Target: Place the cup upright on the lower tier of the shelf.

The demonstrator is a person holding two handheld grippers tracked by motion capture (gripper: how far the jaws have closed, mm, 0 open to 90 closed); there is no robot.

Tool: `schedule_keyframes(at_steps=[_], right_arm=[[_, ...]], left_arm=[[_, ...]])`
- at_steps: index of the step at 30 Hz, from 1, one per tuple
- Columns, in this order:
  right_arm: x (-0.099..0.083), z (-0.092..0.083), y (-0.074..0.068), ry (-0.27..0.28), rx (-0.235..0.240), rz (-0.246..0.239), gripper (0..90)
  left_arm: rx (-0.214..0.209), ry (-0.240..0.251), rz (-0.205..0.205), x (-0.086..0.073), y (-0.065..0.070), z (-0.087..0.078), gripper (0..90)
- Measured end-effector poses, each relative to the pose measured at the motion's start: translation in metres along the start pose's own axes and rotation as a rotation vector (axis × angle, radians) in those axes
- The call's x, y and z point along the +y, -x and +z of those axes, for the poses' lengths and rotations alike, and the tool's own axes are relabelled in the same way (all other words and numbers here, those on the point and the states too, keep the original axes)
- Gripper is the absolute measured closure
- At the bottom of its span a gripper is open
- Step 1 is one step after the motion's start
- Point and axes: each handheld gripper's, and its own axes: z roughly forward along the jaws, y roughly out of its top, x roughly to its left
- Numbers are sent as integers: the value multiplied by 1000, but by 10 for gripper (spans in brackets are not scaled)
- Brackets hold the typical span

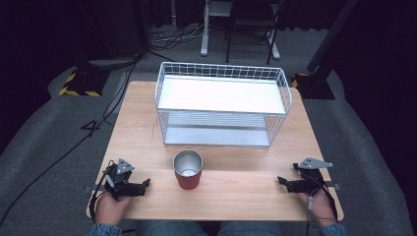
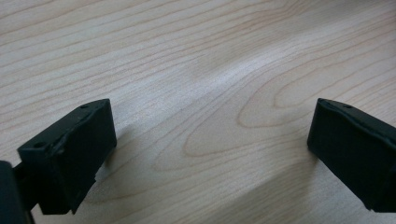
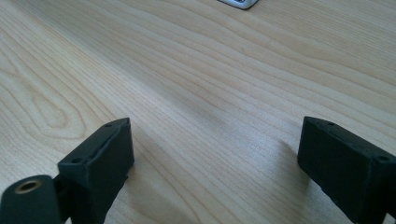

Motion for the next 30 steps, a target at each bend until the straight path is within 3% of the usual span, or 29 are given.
schedule_keyframes(at_steps=[15,21,29,30], right_arm=[[0,0,0,8,20,-20,145],[1,1,2,11,29,-28,154],[1,1,3,11,24,-22,159],[1,1,3,11,23,-22,159]], left_arm=[[3,2,-4,-2,4,-3,0],[-23,84,-27,-3,10,-14,0],[-22,173,-19,-1,24,-28,0],[-22,204,-20,-1,29,-31,0]])
